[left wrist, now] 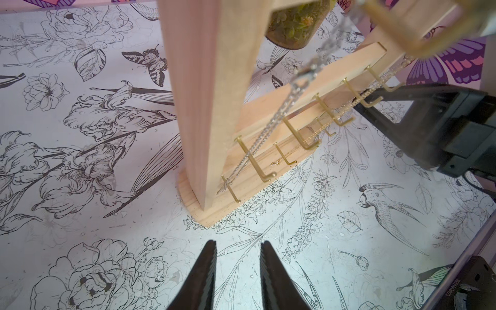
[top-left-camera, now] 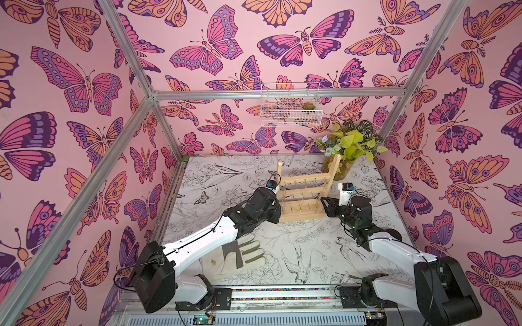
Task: Hang the necklace on the jewelry display stand
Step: Adjust the stand at the center of the board.
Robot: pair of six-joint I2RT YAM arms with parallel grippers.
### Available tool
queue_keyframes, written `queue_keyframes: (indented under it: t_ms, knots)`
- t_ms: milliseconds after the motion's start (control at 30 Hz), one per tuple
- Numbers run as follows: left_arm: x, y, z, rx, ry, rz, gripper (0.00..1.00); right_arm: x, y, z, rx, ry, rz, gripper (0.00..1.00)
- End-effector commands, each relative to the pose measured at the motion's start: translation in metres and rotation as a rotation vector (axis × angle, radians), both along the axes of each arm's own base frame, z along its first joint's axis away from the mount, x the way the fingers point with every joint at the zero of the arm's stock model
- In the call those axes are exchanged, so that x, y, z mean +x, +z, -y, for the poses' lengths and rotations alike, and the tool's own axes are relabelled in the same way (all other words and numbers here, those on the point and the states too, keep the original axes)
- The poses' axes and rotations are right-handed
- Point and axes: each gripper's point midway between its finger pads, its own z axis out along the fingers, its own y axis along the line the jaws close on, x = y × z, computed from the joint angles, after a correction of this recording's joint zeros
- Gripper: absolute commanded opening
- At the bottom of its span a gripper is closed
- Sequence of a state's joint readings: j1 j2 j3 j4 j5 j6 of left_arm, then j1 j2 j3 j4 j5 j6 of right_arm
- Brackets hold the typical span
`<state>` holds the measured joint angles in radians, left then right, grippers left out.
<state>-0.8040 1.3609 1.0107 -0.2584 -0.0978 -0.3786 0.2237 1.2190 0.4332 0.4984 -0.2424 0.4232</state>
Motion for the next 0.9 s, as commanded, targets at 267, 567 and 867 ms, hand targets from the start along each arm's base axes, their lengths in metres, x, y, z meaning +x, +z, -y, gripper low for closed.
queue_keyframes:
  t_ms: [267, 567, 867]
  knots:
    - [0.003, 0.007, -0.001, -0.020, 0.004, 0.019, 0.31, 0.011, 0.023, -0.013, 0.054, 0.059, 0.052, 0.33]
    - [0.003, 0.013, -0.003, -0.031, 0.010, 0.029, 0.31, -0.002, 0.011, -0.006, 0.040, 0.035, 0.016, 0.34]
    - [-0.002, 0.014, -0.005, -0.040, 0.002, 0.028, 0.30, -0.009, -0.001, -0.007, 0.035, 0.017, -0.004, 0.29]
